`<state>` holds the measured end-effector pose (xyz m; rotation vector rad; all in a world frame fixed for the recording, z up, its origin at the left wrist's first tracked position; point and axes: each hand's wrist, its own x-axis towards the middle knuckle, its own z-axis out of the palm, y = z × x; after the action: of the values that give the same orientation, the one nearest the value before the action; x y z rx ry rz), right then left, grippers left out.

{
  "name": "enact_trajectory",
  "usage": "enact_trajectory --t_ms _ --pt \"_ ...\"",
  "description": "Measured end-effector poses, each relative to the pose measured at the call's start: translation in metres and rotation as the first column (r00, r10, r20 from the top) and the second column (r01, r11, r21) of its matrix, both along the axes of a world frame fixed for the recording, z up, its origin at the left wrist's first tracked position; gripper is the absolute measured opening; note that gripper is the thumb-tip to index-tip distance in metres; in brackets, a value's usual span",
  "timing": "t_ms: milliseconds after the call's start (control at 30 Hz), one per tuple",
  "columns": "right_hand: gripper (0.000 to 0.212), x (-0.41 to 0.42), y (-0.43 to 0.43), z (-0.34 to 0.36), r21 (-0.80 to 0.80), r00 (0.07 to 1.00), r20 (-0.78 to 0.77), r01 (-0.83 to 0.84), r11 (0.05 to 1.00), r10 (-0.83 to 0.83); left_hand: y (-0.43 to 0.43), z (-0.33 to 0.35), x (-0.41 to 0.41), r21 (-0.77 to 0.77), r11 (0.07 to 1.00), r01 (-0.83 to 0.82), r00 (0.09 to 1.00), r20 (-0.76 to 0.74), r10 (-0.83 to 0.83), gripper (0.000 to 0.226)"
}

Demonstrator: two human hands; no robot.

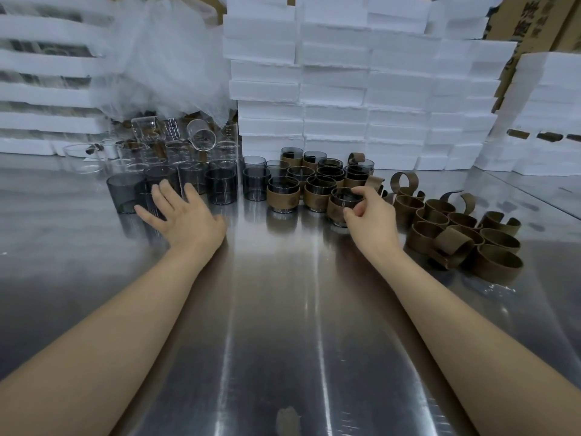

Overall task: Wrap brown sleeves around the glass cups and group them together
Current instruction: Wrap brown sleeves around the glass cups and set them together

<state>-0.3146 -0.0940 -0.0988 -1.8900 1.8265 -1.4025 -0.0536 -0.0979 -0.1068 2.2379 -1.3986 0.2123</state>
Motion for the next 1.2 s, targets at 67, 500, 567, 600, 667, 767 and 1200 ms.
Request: enact_trajectory --t_ms 67,500,567,600,667,767,1200 --pt "0.038 -0.002 -0.002 -0.001 0.004 0.998 -0.054 0.028 1.0 -0.028 0.0 -0.001 0.002 0.004 1.0 0.008 1.0 0.026 -0.008 0.062" --pt "0.081 -0.003 -0.008 -0.009 0.231 0.969 -0.143 -0.163 0.959 0.199 0.009 0.002 -0.018 -0.158 0.939 0.306 0.95 0.111 -0.291 0.04" --pt "0.082 -0.002 -0.009 -0.01 0.267 0.957 -0.142 -0.21 0.94 0.254 0.01 0.003 -0.024 -0.194 0.907 0.373 0.927 0.107 -0.359 0.044" --pt "0.081 -0.001 -0.009 -0.011 0.286 0.949 -0.153 -0.226 0.931 0.277 0.011 0.003 -0.027 -0.21 0.887 0.412 0.911 0.102 -0.399 0.045" --pt "0.079 -0.001 -0.01 -0.012 0.313 0.934 -0.187 -0.238 0.919 0.305 0.014 0.003 -0.034 -0.232 0.843 0.485 0.874 0.09 -0.477 0.047" --pt "0.07 -0.001 -0.011 -0.013 0.325 0.918 -0.237 -0.235 0.916 0.32 0.017 0.002 -0.041 -0.281 0.757 0.589 0.792 0.016 -0.61 0.045" --pt "0.091 0.01 -0.005 -0.012 0.328 0.849 -0.006 -0.498 0.803 0.529 0.012 -0.005 -0.049 -0.199 0.596 0.778 0.465 -0.457 -0.759 0.057"
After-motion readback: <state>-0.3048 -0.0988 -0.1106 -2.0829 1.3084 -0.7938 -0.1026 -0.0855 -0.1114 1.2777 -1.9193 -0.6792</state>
